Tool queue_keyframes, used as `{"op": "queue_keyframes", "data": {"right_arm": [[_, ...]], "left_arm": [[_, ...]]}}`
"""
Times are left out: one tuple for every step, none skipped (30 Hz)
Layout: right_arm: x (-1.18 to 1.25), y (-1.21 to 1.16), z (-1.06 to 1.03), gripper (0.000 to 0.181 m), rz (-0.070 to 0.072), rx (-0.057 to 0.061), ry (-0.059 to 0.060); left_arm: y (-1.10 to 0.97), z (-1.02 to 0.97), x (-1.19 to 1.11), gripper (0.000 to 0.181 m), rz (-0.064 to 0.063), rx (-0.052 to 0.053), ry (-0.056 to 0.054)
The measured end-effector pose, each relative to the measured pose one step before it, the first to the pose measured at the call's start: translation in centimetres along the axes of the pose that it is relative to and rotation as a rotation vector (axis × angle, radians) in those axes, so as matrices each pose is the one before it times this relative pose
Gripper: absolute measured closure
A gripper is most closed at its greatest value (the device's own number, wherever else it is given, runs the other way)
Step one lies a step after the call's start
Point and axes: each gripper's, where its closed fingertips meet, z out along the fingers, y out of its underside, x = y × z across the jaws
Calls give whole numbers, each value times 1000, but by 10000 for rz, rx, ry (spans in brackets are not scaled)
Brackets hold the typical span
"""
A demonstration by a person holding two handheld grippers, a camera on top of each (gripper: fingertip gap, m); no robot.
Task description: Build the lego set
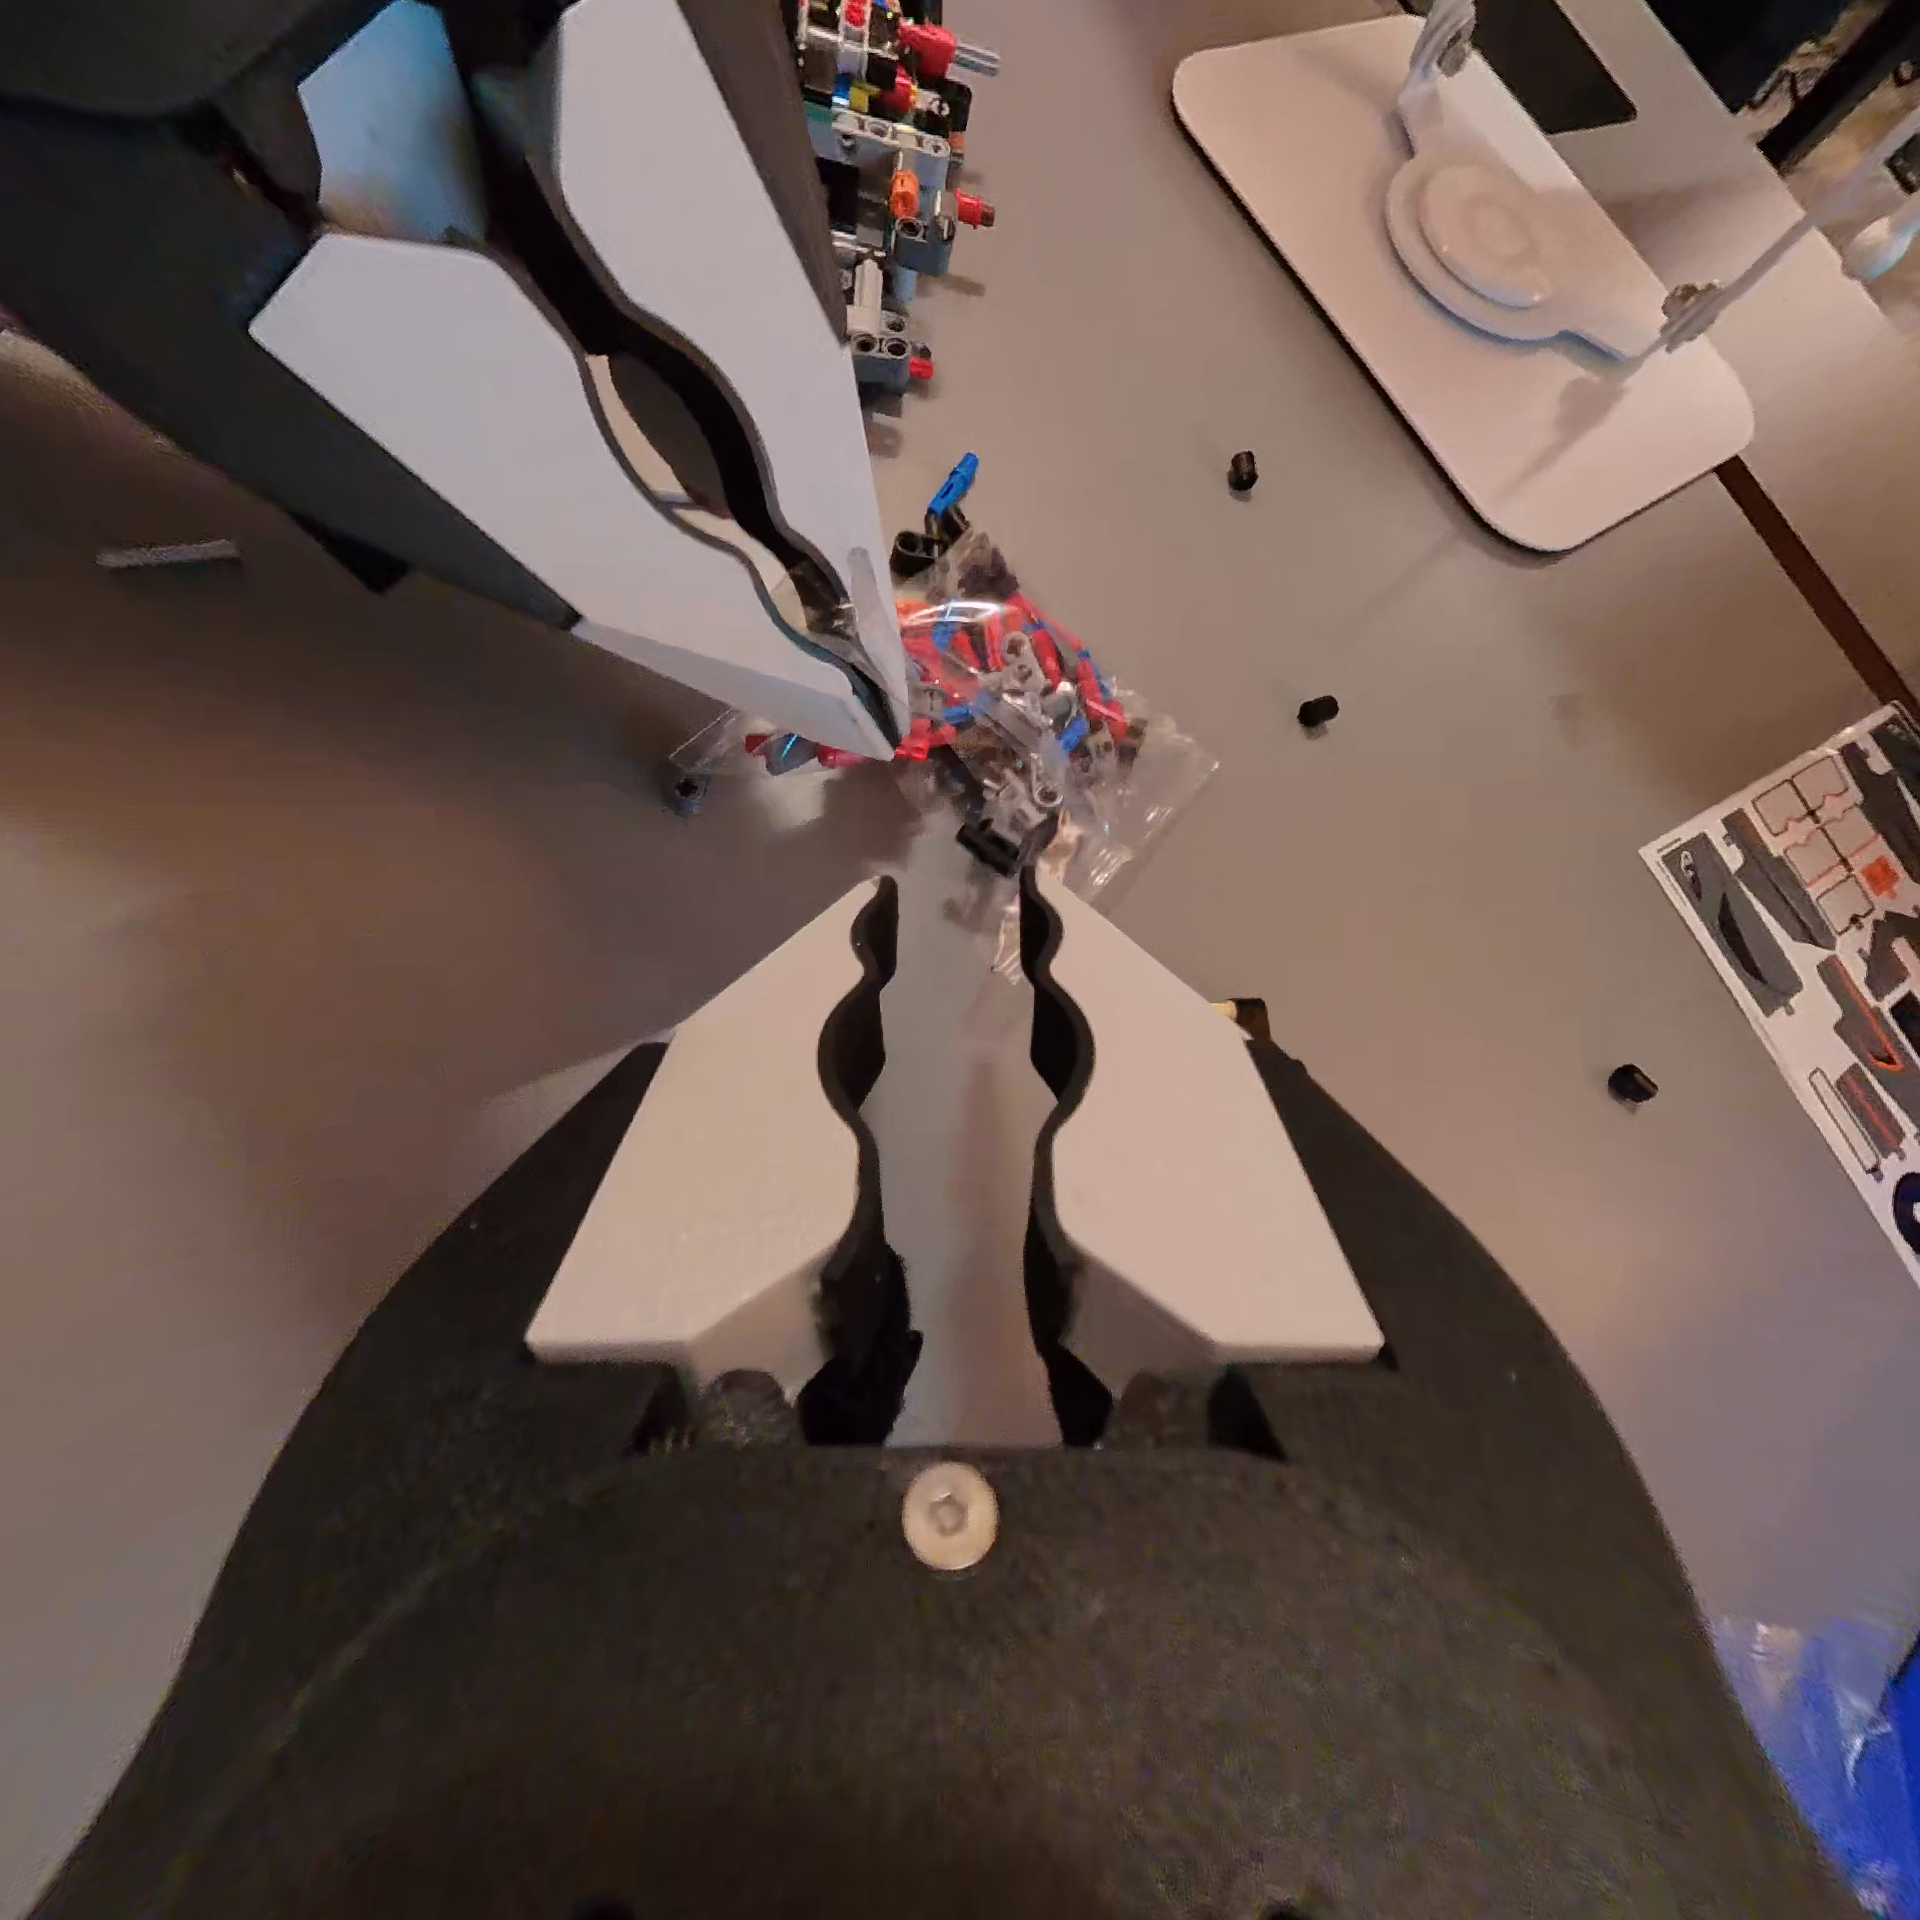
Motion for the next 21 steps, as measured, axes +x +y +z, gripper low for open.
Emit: {"op": "queue_keyframes", "data": {"right_arm": [[-16, 93, 82, 157, -61, -34, -80], [-66, 40, 104, 156, -81, -21, -75], [-129, -42, 90, 156, -121, 31, -75], [-183, -100, 73, 155, -132, 52, -83], [-126, -52, 82, 154, -120, 24, -53], [-18, 5, 117, 154, -87, -10, -10], [38, 82, 157, 154, -36, -63, -13], [27, 106, 181, 154, -30, -70, -20], [9, 10, 174, 155, -56, -8, -17], [-56, -28, 183, 155, -51, 14, -63], [-94, -49, 189, 155, -49, 8, -78], [-42, -99, 193, 155, -57, 6, -36], [-37, -82, 203, 155, -60, -25, -41], [-30, -49, 219, 155, -72, -53, -47], [4, -74, 229, 155, -76, -44, -42], [-53, -95, 222, 155, -79, -30, -80], [-52, -97, 215, 156, -98, -33, -70], [22, -37, 207, 156, -111, -53, -21], [100, 117, 214, 156, -69, -128, 11], [174, 272, 189, 155, -9, -186, 27], [197, 179, 109, 155, 14, -87, 45]], "left_arm": [[-8, -8, -114, 181, -56, 49, 12], [-16, 7, 14, 181, -50, 41, 86], [36, 33, 79, 181, -2, 0, 110], [31, 27, 9, 181, 16, 4, 54], [29, 39, 1, 181, 7, 6, 38], [100, 81, -15, 181, -22, -21, 27], [108, 98, -70, 181, -23, -17, -15], [116, 82, -70, 181, -22, -19, -4], [88, 71, 16, 181, -41, -7, 46], [33, 49, 36, 181, -40, 14, 53], [3, 38, 20, 181, -19, 17, 30], [7, 41, 4, 181, 13, -8, 11], [-41, 33, -20, 181, 3, -2, 0], [-64, 19, -7, 181, -4, 11, 8], [-48, 23, 8, 181, 1, -4, 10], [-41, 35, -1, 181, 6, -11, 5], [-44, 20, -21, 181, 6, -3, -3], [-17, 7, -36, 181, -7, -11, -1], [-44, -14, -47, 181, -18, 6, 5], [-76, -48, -90, 181, -25, 30, -10], [-78, -72, -89, 181, -28, 23, -13]]}}
